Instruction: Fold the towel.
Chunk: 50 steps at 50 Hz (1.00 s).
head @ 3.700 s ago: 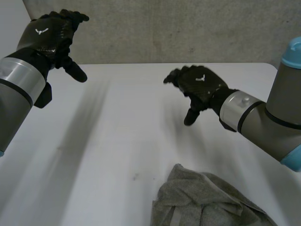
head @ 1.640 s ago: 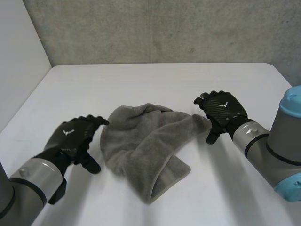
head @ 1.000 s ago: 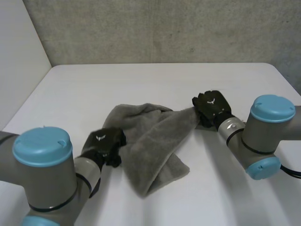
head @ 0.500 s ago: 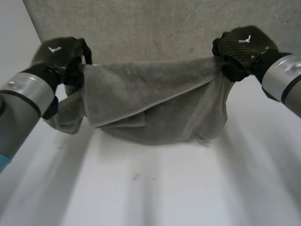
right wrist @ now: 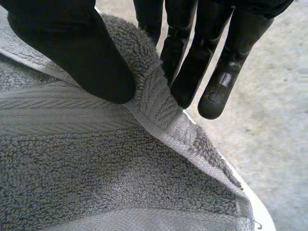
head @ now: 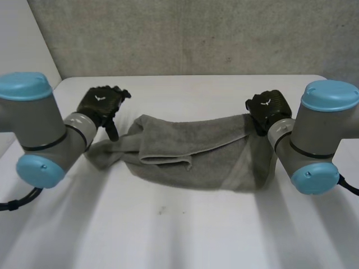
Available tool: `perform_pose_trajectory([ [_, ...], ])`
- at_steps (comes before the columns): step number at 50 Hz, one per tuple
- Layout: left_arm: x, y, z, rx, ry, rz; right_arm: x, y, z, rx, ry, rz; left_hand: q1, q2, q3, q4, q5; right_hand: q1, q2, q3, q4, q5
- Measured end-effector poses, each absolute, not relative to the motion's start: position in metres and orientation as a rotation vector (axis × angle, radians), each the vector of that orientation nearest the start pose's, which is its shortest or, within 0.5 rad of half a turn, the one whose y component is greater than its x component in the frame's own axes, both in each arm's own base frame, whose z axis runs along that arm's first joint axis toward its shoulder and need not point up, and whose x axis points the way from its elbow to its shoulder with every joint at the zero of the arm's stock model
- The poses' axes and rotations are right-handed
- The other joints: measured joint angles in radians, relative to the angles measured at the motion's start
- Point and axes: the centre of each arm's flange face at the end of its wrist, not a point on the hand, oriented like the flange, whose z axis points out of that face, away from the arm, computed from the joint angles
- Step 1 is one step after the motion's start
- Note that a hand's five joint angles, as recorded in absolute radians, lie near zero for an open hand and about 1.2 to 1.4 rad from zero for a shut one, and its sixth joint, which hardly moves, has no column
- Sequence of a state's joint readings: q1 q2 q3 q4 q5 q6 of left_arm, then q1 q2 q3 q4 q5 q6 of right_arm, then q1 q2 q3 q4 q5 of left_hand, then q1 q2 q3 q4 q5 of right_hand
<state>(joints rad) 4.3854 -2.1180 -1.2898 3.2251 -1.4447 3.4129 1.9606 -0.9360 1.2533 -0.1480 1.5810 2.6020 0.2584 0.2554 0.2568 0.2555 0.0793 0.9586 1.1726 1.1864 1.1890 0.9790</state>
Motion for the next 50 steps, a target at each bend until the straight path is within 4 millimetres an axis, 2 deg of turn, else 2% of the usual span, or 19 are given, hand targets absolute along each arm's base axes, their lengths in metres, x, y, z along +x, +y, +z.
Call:
perform_pose_trajectory([
  [1, -0.266, -0.339, 0.203, 0.868, 2.366, -2.089, 0.281, -0.342, 0.182, -1.104, 2.226, -2.089, 0.0, 0.0, 0.0, 0.0, 0.0, 0.0, 0.0, 0.0, 0.0, 0.0],
  [2, -0.264, -0.333, 0.214, 0.863, 2.352, -2.11, 0.281, -0.344, 0.182, -1.092, 2.221, -2.108, -0.015, -0.016, -0.014, -0.016, -0.015, 0.0, 0.0, 0.0, 0.0, 0.0],
  [4, -0.262, -0.326, 0.221, 0.861, 2.342, -2.124, 0.281, -0.346, 0.18, -1.087, 2.223, -2.116, -0.016, -0.017, -0.015, -0.016, -0.016, 0.0, 0.0, 0.0, 0.0, 0.0],
  [9, -0.254, -0.297, 0.239, 0.835, 2.333, -2.145, 0.281, -0.349, 0.168, -1.094, 2.247, -2.106, -0.02, -0.021, -0.02, -0.02, -0.02, 0.0, 0.0, 0.0, 0.0, 0.0],
  [13, -0.248, -0.274, 0.235, 0.747, 2.406, -2.113, 0.281, -0.349, 0.159, -1.125, 2.264, -2.088, -0.02, -0.019, -0.019, -0.02, -0.017, 0.0, 0.0, 0.0, 0.0, 0.0],
  [18, -0.249, -0.264, 0.227, 0.679, 2.487, -2.087, 0.281, -0.349, 0.157, -1.142, 2.268, -2.081, 0.005, 0.008, 0.005, 0.008, 0.011, 0.0, 0.0, 0.0, 0.0, 0.0],
  [19, -0.252, -0.258, 0.219, 0.625, 2.561, -2.066, 0.281, -0.348, 0.157, -1.151, 2.269, -2.079, 0.009, 0.012, 0.01, 0.011, 0.015, 0.0, 0.0, 0.0, 0.0, 0.0],
  [24, -0.257, -0.258, 0.205, 0.548, 2.669, -2.034, 0.281, -0.347, 0.158, -1.157, 2.267, -2.076, 0.06, 0.06, 0.059, 0.06, 0.063, 0.0, 0.0, 0.0, 0.0, 0.0],
  [26, -0.265, -0.263, 0.19, 0.464, 2.775, -2.003, 0.28, -0.345, 0.158, -1.161, 2.268, -2.069, 0.095, 0.1, 0.096, 0.098, 0.1, 0.0, 0.0, 0.0, 0.0, 0.0],
  [31, -0.278, -0.273, 0.169, 0.369, 2.895, -1.964, 0.28, -0.342, 0.155, -1.171, 2.276, -2.05, 0.136, 0.14, 0.139, 0.138, 0.141, 0.0, 0.0, 0.0, 0.0, 0.0],
  [39, -0.292, -0.287, 0.145, 0.349, 2.942, -1.935, 0.278, -0.34, 0.151, -1.179, 2.288, -2.033, 0.217, 0.221, 0.22, 0.222, 0.224, 0.0, 0.0, 0.0, 0.0, 0.0],
  [48, -0.298, -0.298, 0.132, 0.356, 2.926, -1.956, 0.278, -0.339, 0.152, -1.177, 2.288, -2.032, 0.312, 0.314, 0.313, 0.315, 0.314, 0.0, 0.0, 0.0, 0.0, 0.0],
  [50, -0.299, -0.301, 0.13, 0.355, 2.917, -1.971, 0.278, -0.339, 0.153, -1.176, 2.289, -2.032, 0.413, 0.403, 0.401, 0.402, 0.403, 0.0, 0.0, 0.0, 0.0, 0.0],
])
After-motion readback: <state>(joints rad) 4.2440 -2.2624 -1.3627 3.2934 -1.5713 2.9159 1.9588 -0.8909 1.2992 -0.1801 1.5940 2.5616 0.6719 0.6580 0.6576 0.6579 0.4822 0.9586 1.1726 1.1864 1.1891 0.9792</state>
